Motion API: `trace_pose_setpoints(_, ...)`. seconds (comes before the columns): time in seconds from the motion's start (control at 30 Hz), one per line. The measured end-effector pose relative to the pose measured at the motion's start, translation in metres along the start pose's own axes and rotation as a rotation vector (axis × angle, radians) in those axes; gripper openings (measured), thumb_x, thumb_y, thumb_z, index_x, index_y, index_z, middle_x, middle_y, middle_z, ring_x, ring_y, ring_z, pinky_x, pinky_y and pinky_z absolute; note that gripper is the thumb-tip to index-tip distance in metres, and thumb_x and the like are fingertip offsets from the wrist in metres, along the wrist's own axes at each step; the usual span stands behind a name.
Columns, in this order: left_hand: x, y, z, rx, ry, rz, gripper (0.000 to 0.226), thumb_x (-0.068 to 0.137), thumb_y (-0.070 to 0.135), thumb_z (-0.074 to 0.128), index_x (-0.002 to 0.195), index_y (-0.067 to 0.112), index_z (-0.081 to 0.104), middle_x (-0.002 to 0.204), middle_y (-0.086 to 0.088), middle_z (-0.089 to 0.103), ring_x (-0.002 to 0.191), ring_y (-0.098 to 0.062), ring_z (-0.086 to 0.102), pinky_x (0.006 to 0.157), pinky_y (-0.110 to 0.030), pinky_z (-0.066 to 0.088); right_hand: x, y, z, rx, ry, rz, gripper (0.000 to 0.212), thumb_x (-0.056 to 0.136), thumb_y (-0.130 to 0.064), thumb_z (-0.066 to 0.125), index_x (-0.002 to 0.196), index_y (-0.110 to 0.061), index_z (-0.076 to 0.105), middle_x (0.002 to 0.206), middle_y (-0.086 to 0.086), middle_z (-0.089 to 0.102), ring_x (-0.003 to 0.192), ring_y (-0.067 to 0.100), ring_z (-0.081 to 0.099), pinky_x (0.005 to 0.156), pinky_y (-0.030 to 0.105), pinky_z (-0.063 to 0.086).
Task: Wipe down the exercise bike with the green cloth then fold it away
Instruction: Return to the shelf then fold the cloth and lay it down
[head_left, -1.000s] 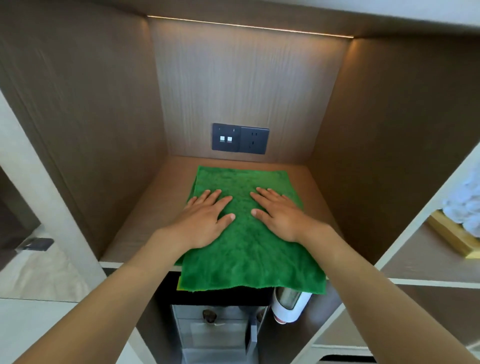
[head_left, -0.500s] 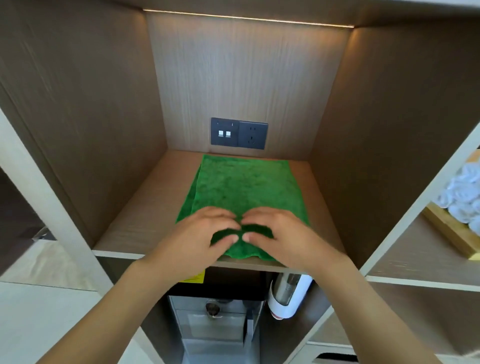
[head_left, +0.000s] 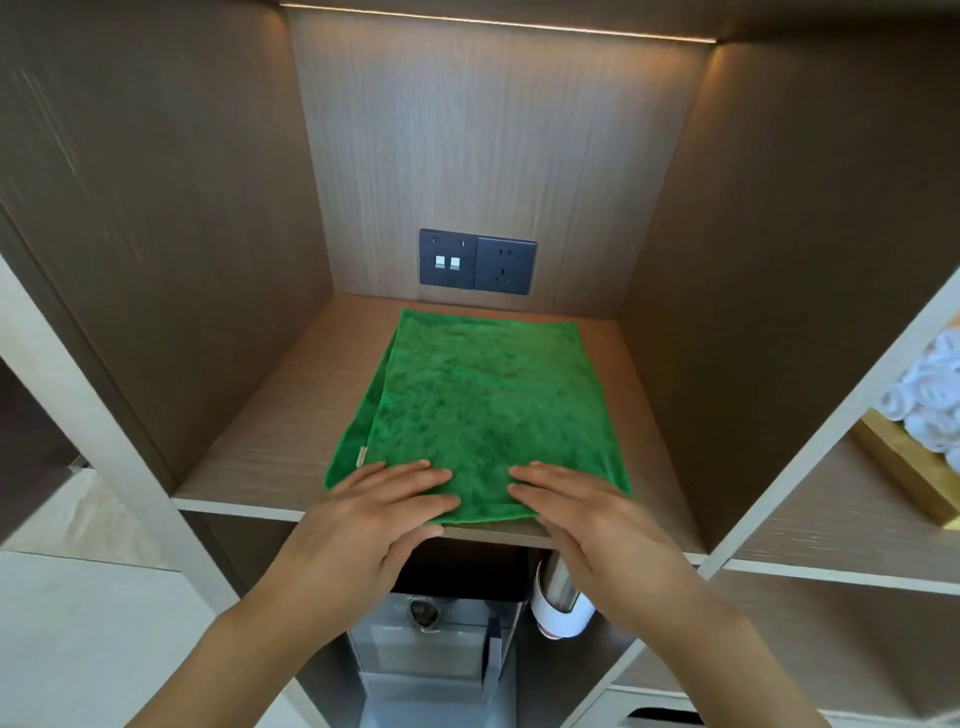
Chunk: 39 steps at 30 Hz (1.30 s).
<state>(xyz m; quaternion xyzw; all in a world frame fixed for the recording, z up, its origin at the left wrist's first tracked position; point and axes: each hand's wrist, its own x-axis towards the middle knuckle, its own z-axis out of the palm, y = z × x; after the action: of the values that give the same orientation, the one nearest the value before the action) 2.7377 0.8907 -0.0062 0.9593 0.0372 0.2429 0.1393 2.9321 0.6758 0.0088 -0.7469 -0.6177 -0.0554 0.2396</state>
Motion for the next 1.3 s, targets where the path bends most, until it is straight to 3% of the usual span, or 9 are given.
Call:
trace_pose_setpoints(0.1, 0.003, -0.004, -0.010, 0.022, 0.070, -0.010, 0.032, 0.102, 0.035, 0.049, 0.115, 0.031, 0.078, 0.128, 0.019, 0.069, 0.121, -0.004, 0.064, 0.101, -0.031, 0.054, -0.007, 0.012, -0.009, -0.071, 0.156, 0.060, 0.032, 0.098, -0.015, 0.060, 0.124, -0.022, 0.077, 0.132, -0.010, 0.072, 0.122, 0.012, 0.068, 0.098, 0.037, 0.059)
trace_pose_setpoints(0.3, 0.019, -0.010, -0.039, 0.017, 0.157, -0.108, 0.027, 0.096, 0.040, 0.056, 0.105, 0.031, 0.080, 0.101, 0.024, 0.073, 0.091, 0.001, 0.069, 0.069, -0.033, 0.062, -0.009, 0.021, -0.026, -0.171, 0.287, 0.191, 0.027, 0.088, -0.002, 0.077, 0.110, -0.018, 0.080, 0.108, -0.004, 0.077, 0.096, 0.020, 0.075, 0.074, 0.040, 0.064)
trace_pose_setpoints(0.47, 0.062, -0.029, -0.048, -0.033, 0.158, -0.144, 0.023, 0.091, 0.015, 0.078, 0.110, 0.027, 0.081, 0.107, 0.017, 0.076, 0.097, -0.003, 0.072, 0.092, -0.034, 0.060, 0.031, 0.020, -0.041, -0.173, 0.345, 0.291, 0.026, 0.091, -0.003, 0.068, 0.109, -0.019, 0.079, 0.105, -0.001, 0.078, 0.091, 0.028, 0.074, 0.074, 0.045, 0.063)
trace_pose_setpoints(0.57, 0.113, -0.050, -0.060, -0.022, 0.173, -0.192, 0.022, 0.091, 0.014, 0.078, 0.110, 0.025, 0.081, 0.112, 0.006, 0.079, 0.103, -0.014, 0.075, 0.102, -0.040, 0.056, 0.081, 0.027, -0.061, -0.176, 0.334, 0.370, 0.029, 0.095, -0.006, 0.063, 0.113, -0.022, 0.079, 0.109, 0.006, 0.078, 0.098, 0.034, 0.072, 0.086, 0.045, 0.061)
trace_pose_setpoints(0.67, 0.161, -0.058, -0.088, 0.019, 0.275, -0.210, 0.017, 0.095, 0.020, 0.075, 0.110, 0.026, 0.081, 0.112, 0.003, 0.079, 0.103, -0.021, 0.075, 0.101, -0.043, 0.057, 0.128, 0.031, -0.092, -0.194, 0.430, 0.413, 0.029, 0.096, -0.010, 0.060, 0.113, -0.025, 0.079, 0.109, 0.009, 0.078, 0.101, 0.037, 0.072, 0.089, 0.044, 0.059)
trace_pose_setpoints(0.83, 0.140, -0.033, -0.134, 0.092, 0.607, -0.046, 0.018, 0.095, 0.020, 0.072, 0.110, 0.020, 0.081, 0.110, 0.001, 0.079, 0.101, -0.021, 0.074, 0.095, -0.040, 0.057, 0.106, 0.007, -0.108, -0.262, 0.784, 0.083, 0.031, 0.094, 0.001, 0.061, 0.115, -0.012, 0.079, 0.113, 0.005, 0.077, 0.103, 0.027, 0.071, 0.095, 0.042, 0.057)
trace_pose_setpoints(0.97, 0.058, -0.034, -0.089, 0.049, 0.428, -0.076, 0.026, 0.084, 0.007, 0.082, 0.107, 0.020, 0.082, 0.109, 0.003, 0.077, 0.100, -0.019, 0.072, 0.096, -0.044, 0.058, 0.045, 0.017, -0.046, -0.167, 0.552, 0.046, 0.036, 0.087, 0.010, 0.066, 0.111, -0.013, 0.081, 0.110, 0.003, 0.079, 0.103, 0.022, 0.074, 0.091, 0.047, 0.061)
trace_pose_setpoints(1.07, 0.020, -0.048, -0.046, 0.008, 0.251, -0.171, 0.015, 0.089, 0.018, 0.078, 0.101, 0.026, 0.083, 0.105, 0.011, 0.076, 0.098, -0.014, 0.071, 0.088, -0.044, 0.060, 0.016, 0.031, -0.007, -0.098, 0.385, 0.111, 0.037, 0.081, 0.013, 0.076, 0.104, -0.015, 0.083, 0.104, -0.001, 0.080, 0.096, 0.021, 0.076, 0.082, 0.046, 0.064)
trace_pose_setpoints(1.3, 0.002, -0.042, -0.041, -0.028, 0.241, -0.210, 0.022, 0.092, 0.032, 0.063, 0.101, 0.024, 0.082, 0.105, 0.015, 0.074, 0.098, -0.012, 0.069, 0.087, -0.038, 0.055, -0.001, 0.025, -0.009, -0.068, 0.431, 0.130, 0.031, 0.078, 0.019, 0.075, 0.093, -0.008, 0.080, 0.098, 0.001, 0.074, 0.090, 0.021, 0.072, 0.079, 0.039, 0.060)
